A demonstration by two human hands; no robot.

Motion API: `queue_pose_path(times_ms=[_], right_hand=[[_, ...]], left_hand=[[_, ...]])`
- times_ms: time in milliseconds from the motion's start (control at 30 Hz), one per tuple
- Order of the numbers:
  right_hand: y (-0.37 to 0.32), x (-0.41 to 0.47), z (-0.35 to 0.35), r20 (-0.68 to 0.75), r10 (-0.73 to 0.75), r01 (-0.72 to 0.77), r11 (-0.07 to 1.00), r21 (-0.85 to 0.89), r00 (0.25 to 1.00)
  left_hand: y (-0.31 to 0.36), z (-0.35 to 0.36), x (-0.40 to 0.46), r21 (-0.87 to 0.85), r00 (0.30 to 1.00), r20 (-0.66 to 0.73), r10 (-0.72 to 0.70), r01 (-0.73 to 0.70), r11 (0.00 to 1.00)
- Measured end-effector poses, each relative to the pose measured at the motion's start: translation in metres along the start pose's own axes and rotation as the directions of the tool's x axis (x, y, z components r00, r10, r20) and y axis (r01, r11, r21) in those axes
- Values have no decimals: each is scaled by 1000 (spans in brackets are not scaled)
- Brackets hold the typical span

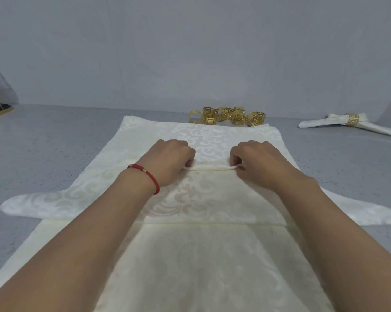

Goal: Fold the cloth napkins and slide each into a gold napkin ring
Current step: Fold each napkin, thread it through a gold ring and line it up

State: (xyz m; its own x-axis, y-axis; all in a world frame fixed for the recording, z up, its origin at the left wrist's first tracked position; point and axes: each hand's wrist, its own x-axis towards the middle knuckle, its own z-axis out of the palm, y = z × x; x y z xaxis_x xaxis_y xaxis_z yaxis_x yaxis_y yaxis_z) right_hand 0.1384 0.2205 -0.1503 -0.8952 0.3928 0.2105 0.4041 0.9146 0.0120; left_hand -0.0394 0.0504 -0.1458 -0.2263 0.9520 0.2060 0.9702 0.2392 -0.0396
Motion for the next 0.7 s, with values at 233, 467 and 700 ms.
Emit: queue_pose_path(times_ms=[233, 467, 700], right_hand=[[12, -8, 3, 21, 71, -74, 946, 314, 997], [10, -4, -1, -24, 66, -59, 972, 228, 998], [8, -8, -7, 76, 31, -44, 982, 184, 997]], left_hand=[[-5, -2, -5, -191, 994, 73, -82, 95, 977], [-3, 6, -1, -86, 989, -109, -99, 90, 992], [-4, -6, -7, -136, 998, 33, -54, 58, 989]])
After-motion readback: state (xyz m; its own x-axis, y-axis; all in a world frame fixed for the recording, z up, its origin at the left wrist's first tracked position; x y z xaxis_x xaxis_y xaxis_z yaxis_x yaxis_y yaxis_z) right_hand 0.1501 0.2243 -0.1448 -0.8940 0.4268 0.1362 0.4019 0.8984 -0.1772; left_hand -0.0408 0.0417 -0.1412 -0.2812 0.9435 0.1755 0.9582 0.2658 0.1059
